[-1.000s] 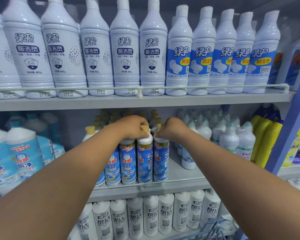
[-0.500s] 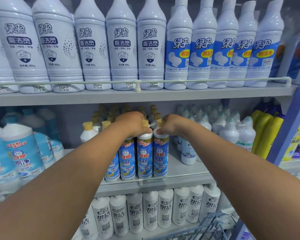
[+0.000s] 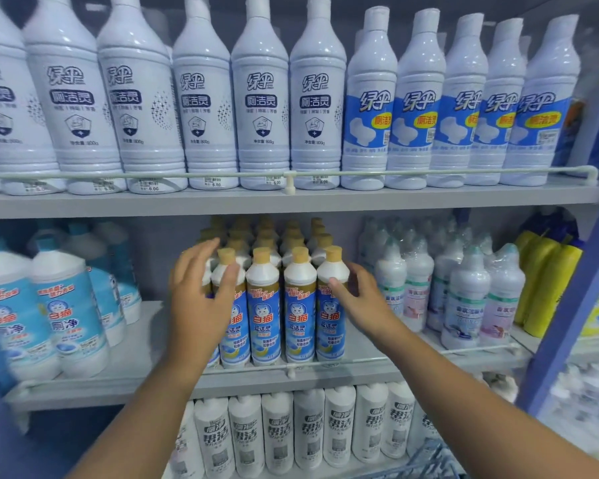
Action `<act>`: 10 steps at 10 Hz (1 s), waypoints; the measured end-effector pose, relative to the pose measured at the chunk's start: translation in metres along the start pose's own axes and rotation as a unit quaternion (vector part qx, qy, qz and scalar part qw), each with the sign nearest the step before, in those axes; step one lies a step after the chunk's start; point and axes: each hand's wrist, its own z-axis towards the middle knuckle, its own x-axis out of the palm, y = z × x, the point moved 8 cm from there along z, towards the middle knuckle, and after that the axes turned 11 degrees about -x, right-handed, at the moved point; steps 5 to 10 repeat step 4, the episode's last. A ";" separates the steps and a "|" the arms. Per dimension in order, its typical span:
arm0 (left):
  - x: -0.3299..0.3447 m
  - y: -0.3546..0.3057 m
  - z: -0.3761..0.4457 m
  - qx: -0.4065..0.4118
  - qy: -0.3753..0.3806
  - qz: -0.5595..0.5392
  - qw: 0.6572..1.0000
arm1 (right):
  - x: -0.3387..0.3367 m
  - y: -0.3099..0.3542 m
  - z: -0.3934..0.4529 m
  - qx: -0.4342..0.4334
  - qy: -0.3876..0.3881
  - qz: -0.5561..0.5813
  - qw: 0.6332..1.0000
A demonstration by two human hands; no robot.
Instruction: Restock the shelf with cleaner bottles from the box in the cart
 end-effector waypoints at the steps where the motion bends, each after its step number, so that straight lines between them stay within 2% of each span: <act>1: -0.024 0.071 -0.014 -0.171 -0.020 -0.035 0.984 | 0.012 -0.051 -0.011 0.078 -0.024 0.127 0.988; 2: 0.000 0.145 -0.021 -0.363 0.070 -0.080 0.926 | 0.023 -0.086 -0.016 0.161 -0.070 0.230 0.957; 3: 0.038 0.201 -0.035 -0.485 0.144 -0.200 0.839 | 0.037 -0.092 -0.013 0.171 -0.063 0.267 0.946; 4: 0.052 0.209 -0.031 -0.502 0.153 -0.241 0.816 | 0.041 -0.090 -0.005 0.175 -0.054 0.287 0.940; 10: 0.052 0.209 -0.031 -0.502 0.153 -0.241 0.816 | 0.041 -0.090 -0.005 0.175 -0.054 0.287 0.940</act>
